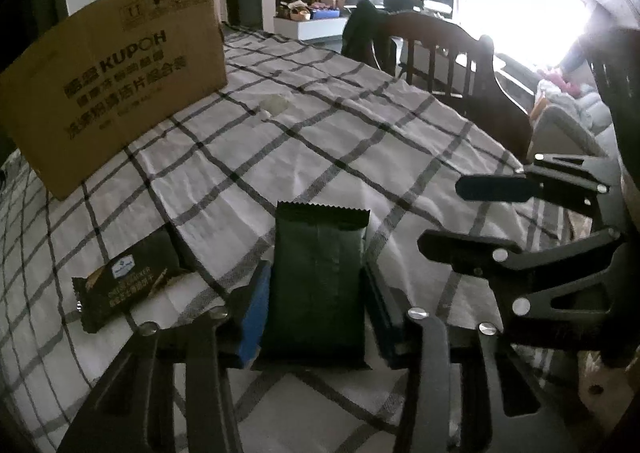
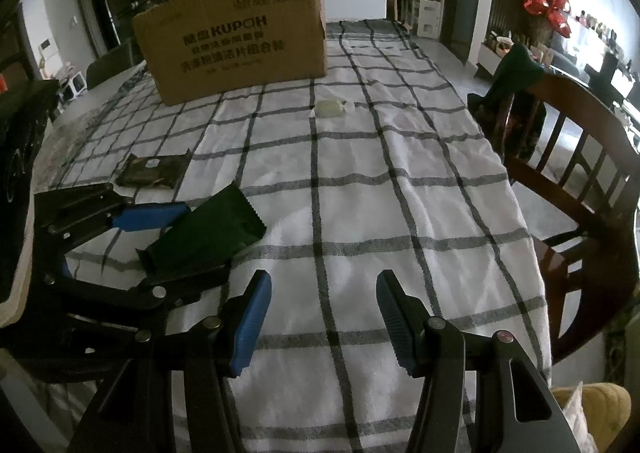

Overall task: Organize snacks
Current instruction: 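Close the left gripper on the dark green packet, then lift the green packet with the left gripper while the right grasps the pale candy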

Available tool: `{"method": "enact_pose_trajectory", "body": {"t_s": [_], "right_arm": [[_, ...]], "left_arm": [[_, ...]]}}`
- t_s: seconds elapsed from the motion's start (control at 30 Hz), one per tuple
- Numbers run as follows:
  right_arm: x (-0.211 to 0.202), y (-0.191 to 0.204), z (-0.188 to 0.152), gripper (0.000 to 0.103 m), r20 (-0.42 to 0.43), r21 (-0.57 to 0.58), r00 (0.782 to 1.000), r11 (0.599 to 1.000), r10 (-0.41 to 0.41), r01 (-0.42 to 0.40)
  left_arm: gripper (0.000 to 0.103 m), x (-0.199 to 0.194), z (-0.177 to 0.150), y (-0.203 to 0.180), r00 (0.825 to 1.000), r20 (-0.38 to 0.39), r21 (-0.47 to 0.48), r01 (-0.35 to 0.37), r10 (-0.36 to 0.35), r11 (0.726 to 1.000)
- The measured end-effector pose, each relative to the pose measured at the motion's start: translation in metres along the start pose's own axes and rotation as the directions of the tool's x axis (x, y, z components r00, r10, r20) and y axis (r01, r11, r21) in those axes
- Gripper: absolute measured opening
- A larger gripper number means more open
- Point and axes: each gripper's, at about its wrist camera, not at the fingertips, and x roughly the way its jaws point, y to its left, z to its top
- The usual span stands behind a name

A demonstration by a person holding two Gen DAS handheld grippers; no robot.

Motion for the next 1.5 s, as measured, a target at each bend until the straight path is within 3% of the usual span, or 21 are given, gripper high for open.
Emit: {"method": "enact_pose_trajectory", "body": {"t_s": [0.13, 0.37, 0.63, 0.8, 1.07, 1.43, 1.5], "right_arm": [[-0.003, 0.002, 0.000, 0.056, 0.010, -0.013, 1.000, 1.000, 0.003, -0.003], [-0.006, 0.001, 0.008, 0.056, 0.039, -0.024, 0.999, 1.000, 0.017, -0.016], [0.002, 0.000, 0.047, 0.056, 0.144, -0.092, 0.989, 0.996, 0.028, -0.014], [0.017, -0.009, 0.074, 0.056, 0.167, -0.092, 0.984, 0.995, 0.063, -0.048], [0.050, -0.025, 0.108, 0.056, 0.144, -0.073, 0.984, 0.992, 0.109, -0.100], [0.082, -0.026, 0.128, 0.055, 0.124, -0.075, 0.984, 0.990, 0.126, -0.118], [0.086, -0.026, 0.130, 0.049, 0.117, -0.073, 0.985, 0.990, 0.130, -0.122]], "left_arm": [[0.044, -0.006, 0.002, 0.000, 1.000, 0.021, -0.017, 0.005, -0.005, 1.000], [0.044, -0.017, 0.015, 0.009, 0.994, 0.080, -0.088, -0.066, 0.073, 0.994], [0.044, -0.017, 0.040, 0.033, 0.980, 0.101, -0.218, -0.145, 0.170, 0.965], [0.044, -0.011, 0.054, 0.044, 0.972, 0.101, -0.267, -0.180, 0.213, 0.947], [0.044, 0.000, 0.067, 0.057, 0.963, 0.100, -0.349, -0.202, 0.251, 0.915], [0.044, 0.018, 0.076, 0.069, 0.957, 0.082, -0.389, -0.225, 0.277, 0.893], [0.044, 0.020, 0.075, 0.071, 0.958, 0.077, -0.395, -0.224, 0.275, 0.891]]}}
